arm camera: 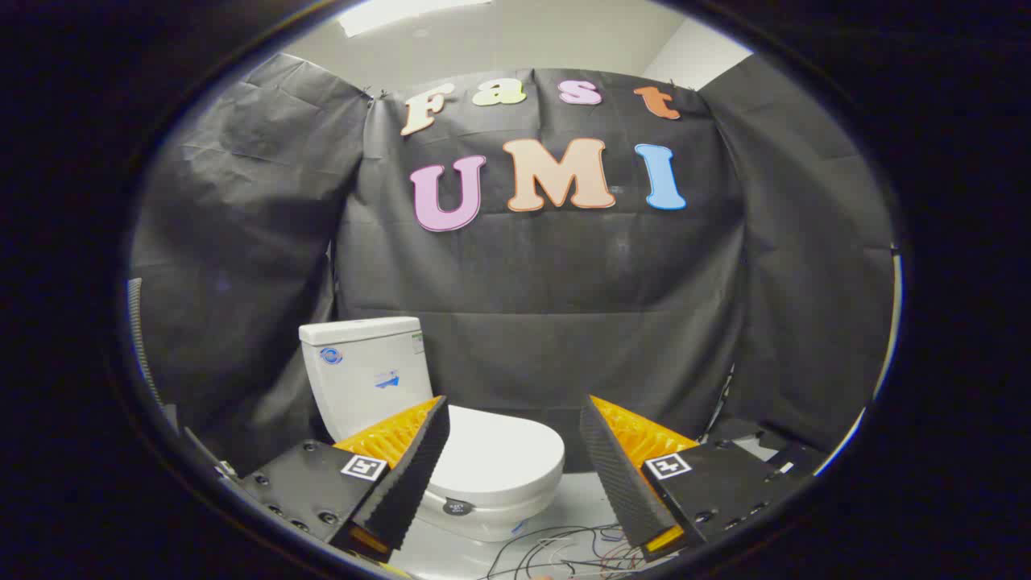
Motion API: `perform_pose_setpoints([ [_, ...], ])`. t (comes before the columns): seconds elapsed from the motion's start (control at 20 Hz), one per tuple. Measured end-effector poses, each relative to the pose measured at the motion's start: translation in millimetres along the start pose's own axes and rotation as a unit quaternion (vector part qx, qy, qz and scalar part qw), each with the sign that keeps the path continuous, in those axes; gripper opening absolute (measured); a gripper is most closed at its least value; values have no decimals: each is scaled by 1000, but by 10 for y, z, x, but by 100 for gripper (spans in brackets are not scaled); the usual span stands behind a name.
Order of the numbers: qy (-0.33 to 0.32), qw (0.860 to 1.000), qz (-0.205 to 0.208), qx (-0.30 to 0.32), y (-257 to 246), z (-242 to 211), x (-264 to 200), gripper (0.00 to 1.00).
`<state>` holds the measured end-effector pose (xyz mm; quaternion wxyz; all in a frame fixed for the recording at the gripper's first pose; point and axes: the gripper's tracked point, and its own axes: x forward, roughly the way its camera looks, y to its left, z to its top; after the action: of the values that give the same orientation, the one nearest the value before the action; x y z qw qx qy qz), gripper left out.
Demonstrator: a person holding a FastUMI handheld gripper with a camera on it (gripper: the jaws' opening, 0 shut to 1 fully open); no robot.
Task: Open the toilet lid.
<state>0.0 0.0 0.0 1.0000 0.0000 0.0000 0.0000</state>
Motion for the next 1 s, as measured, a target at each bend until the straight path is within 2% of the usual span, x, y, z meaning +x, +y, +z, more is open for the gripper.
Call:
perform_pose_setpoints([
  [0.7,0,1000,0,0,1,0,-2,100],
  [0.9,-1,1000,2,-1,12,-18,72,100],
  [1.0,1,1000,0,-1,20,3,323,100],
])
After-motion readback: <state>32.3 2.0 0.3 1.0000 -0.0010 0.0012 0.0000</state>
